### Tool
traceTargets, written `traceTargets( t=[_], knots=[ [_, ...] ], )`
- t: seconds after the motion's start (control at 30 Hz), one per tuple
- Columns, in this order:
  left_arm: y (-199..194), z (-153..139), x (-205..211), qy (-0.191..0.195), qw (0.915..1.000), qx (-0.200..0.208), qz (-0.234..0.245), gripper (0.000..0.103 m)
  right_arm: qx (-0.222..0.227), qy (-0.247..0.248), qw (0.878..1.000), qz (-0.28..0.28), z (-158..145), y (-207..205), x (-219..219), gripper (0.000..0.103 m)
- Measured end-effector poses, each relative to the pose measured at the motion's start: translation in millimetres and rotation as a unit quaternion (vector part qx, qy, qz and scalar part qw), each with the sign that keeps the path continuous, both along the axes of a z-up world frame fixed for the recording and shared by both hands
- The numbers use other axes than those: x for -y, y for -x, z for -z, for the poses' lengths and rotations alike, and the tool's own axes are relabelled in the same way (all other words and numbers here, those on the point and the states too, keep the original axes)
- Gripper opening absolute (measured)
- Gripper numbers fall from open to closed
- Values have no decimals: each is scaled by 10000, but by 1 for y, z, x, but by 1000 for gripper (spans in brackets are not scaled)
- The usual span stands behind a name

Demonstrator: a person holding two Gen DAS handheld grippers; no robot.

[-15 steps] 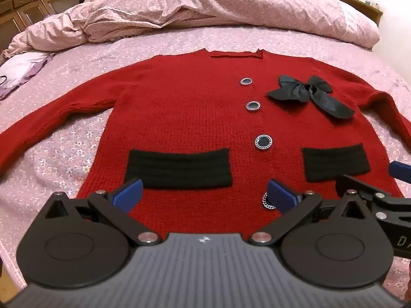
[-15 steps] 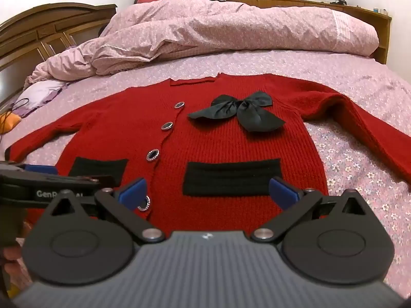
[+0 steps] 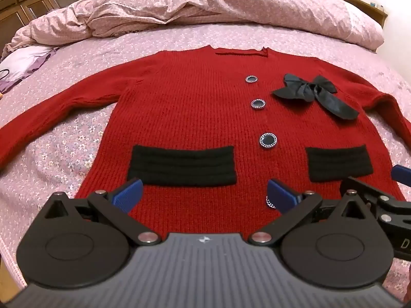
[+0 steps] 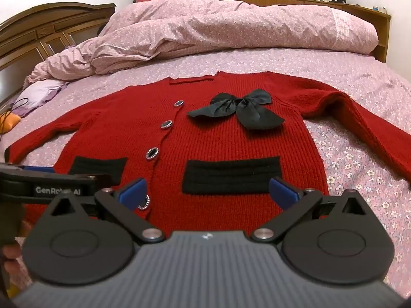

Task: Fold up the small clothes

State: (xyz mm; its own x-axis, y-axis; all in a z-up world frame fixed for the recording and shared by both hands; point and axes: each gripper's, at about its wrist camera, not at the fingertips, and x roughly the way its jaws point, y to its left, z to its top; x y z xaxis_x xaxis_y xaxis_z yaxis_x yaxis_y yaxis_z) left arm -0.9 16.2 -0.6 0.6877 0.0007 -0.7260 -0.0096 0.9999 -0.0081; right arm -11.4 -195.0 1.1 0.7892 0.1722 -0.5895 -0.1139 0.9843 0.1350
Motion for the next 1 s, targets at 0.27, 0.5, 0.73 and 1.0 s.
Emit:
traceTargets(
  t=[0.27, 0.5, 0.73, 1.0],
  knots=[
    [-1, 0, 5, -42, 10000, -19, -20, 103, 2, 3, 10000, -1, 0, 1, -1, 103],
    [-1, 1, 6, -57, 10000, -12, -24, 103, -1, 4, 10000, -1, 0, 1, 0, 103],
    [-1, 2, 6, -60, 10000, -19, -35, 103, -5, 5, 10000, 1, 0, 1, 0, 103],
    [-1, 2, 6, -70, 10000, -26, -36, 103, -11, 4, 10000, -1, 0, 1, 0, 103]
  ],
)
